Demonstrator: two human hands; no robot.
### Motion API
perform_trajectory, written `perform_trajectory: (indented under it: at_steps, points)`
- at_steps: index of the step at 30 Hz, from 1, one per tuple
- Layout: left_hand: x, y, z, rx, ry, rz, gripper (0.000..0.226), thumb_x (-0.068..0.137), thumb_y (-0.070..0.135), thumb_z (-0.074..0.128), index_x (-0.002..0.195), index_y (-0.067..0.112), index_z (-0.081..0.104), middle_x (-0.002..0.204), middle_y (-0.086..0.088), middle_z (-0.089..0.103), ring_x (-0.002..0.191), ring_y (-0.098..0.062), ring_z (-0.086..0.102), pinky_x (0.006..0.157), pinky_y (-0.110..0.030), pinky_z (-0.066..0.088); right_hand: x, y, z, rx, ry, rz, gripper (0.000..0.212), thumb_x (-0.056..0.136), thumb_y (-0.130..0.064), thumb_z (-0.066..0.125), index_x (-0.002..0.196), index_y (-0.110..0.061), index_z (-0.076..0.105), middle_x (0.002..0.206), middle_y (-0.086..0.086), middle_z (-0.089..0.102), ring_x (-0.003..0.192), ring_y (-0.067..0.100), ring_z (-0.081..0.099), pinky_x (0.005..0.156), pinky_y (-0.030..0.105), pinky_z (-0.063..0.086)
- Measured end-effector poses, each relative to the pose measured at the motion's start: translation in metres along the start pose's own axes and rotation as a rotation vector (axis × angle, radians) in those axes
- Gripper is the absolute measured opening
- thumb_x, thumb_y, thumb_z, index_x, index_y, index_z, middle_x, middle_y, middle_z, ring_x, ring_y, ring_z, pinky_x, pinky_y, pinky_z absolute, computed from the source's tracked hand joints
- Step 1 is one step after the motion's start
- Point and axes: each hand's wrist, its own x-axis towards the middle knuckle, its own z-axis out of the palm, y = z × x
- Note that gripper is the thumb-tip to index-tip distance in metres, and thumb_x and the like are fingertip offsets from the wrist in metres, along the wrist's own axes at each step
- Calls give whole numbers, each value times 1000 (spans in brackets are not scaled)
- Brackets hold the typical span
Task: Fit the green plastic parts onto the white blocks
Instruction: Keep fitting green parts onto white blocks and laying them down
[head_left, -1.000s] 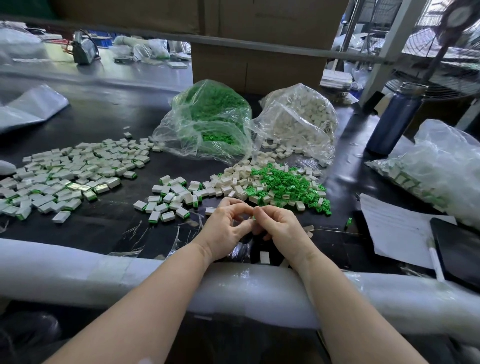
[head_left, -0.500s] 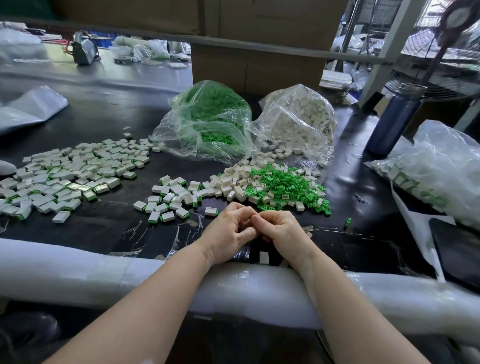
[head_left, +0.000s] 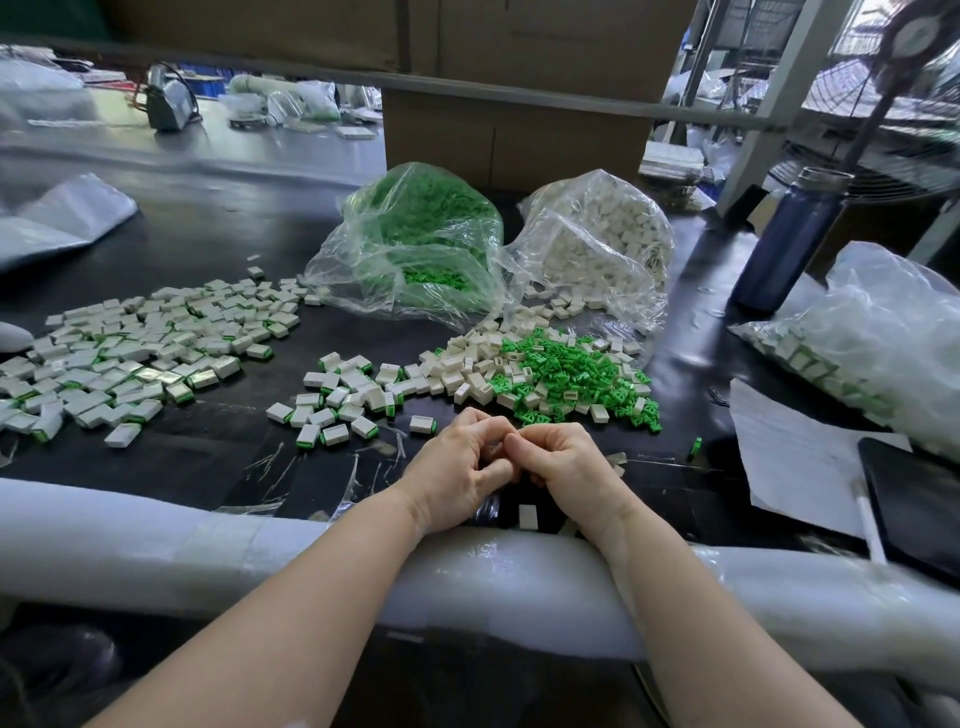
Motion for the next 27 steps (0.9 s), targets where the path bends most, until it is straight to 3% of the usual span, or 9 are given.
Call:
perform_trajectory:
  at_steps: [7, 12, 17, 19, 23, 27]
  points:
    - [1, -1, 0, -4, -7, 1, 19, 69, 34, 52, 87, 30, 59, 100, 3, 48, 97, -25, 54, 92, -46, 44, 0, 1, 0, 15, 0, -6, 28, 91, -11, 56, 80, 14, 64, 57, 7, 49, 51, 7, 39, 49, 18, 31]
    - [0, -1, 1, -12, -2, 16, 11, 69, 34, 51, 77, 41, 53, 98, 6, 47, 94, -23, 54, 90, -46, 45, 0, 1, 0, 33, 5, -8, 29, 91, -11, 56, 80, 14, 65, 57, 8, 51, 49, 5, 41, 49, 16, 33]
    - [2, -4, 1, -9, 19, 38, 19, 72, 33, 49, 87, 25, 59, 97, 1, 48, 92, -22, 53, 90, -45, 44, -1, -2, 1, 33, -27, -21, 22, 92, -17, 55, 78, -13, 71, 68, 13, 56, 59, 13, 42, 53, 19, 34]
    - [2, -5, 0, -2, 18, 40, 23, 71, 33, 49, 89, 22, 59, 97, 2, 48, 92, -22, 53, 90, -45, 44, -1, -2, 0, 36, -38, -20, 22, 93, -16, 55, 77, -16, 71, 68, 12, 56, 58, 12, 42, 52, 18, 34]
    - [2, -4, 1, -4, 2, 39, 16, 70, 33, 50, 84, 29, 56, 95, 4, 47, 93, -24, 53, 90, -46, 44, -1, -2, 0, 50, -25, -21, 23, 92, -10, 56, 75, -7, 71, 54, -6, 58, 47, -1, 45, 49, 11, 36]
    - [2, -5, 1, -12, -10, 41, 12, 70, 34, 51, 81, 34, 55, 94, 7, 45, 93, -25, 53, 90, -46, 44, -1, -1, -1, 55, -9, -25, 23, 91, -8, 56, 80, 8, 68, 54, -2, 57, 47, -1, 47, 50, 11, 37]
